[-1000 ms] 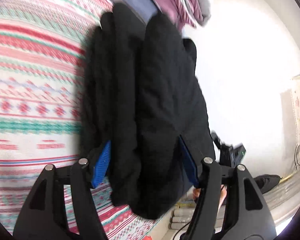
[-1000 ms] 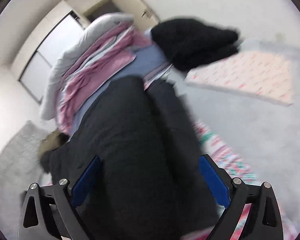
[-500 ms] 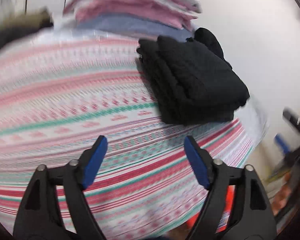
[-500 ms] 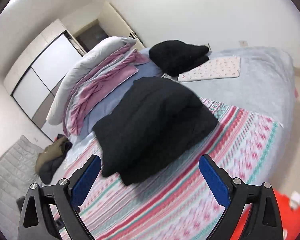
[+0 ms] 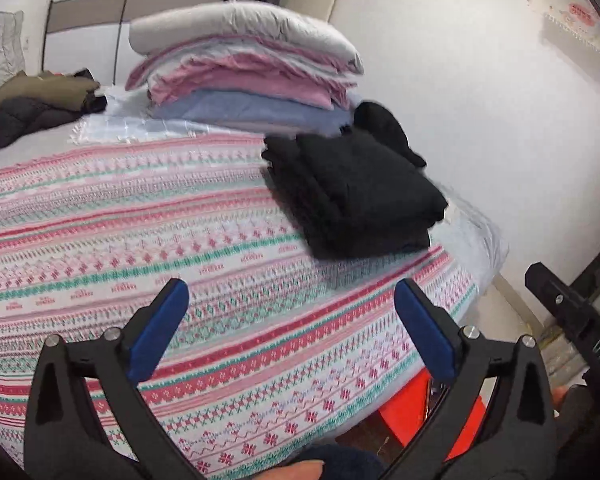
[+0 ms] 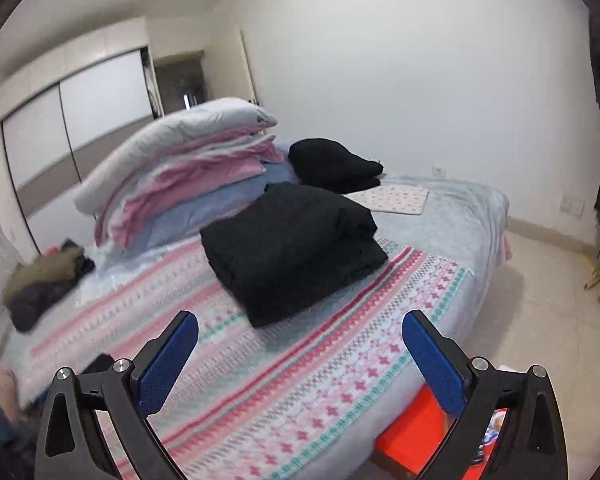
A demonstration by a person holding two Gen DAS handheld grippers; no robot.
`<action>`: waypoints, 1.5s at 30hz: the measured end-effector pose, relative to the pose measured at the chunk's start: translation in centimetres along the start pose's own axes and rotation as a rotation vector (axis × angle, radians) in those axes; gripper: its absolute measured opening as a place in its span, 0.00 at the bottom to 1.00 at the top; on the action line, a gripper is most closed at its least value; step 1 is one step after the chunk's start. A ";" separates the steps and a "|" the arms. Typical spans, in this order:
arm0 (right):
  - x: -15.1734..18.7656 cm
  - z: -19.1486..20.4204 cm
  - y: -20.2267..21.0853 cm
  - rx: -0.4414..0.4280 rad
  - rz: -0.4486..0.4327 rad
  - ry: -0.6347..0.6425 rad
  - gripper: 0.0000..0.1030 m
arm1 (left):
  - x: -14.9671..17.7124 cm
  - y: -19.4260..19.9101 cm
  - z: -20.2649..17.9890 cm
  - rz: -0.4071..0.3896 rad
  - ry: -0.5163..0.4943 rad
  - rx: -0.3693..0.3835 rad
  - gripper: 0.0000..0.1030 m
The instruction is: Fold large clothes
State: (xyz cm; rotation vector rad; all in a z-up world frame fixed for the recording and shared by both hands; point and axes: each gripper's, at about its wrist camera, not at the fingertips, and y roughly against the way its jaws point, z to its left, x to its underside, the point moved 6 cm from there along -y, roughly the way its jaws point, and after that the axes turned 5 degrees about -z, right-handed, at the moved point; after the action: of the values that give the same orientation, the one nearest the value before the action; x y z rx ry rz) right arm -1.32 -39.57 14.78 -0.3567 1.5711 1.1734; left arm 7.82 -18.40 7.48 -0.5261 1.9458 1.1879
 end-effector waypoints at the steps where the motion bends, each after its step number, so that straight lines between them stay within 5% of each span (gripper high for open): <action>1: 0.8 -0.1 0.0 0.030 0.001 0.028 1.00 | 0.7 -0.5 0.1 0.021 -0.005 0.012 0.99; 7: 2.9 -0.2 -2.0 0.039 0.031 0.041 1.00 | 2.1 -1.9 -0.9 0.034 -0.046 0.057 0.99; 14: 3.3 -1.0 -4.1 0.060 -0.008 0.029 1.00 | 2.4 -3.1 -0.8 0.009 -0.130 -0.034 0.99; 29: 4.3 -1.5 -6.0 0.070 -0.006 0.056 1.00 | 3.3 -5.4 -0.5 0.057 -0.029 0.039 0.99; 45: 4.5 -1.4 -5.6 0.081 -0.004 0.081 1.00 | 3.6 -5.5 -2.3 0.063 -0.078 0.087 0.99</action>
State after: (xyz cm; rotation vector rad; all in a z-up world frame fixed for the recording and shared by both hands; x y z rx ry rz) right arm 0.37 -41.79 7.98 -0.3573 1.6821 1.1010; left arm 8.45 -22.90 2.17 -0.3711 1.9499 1.1400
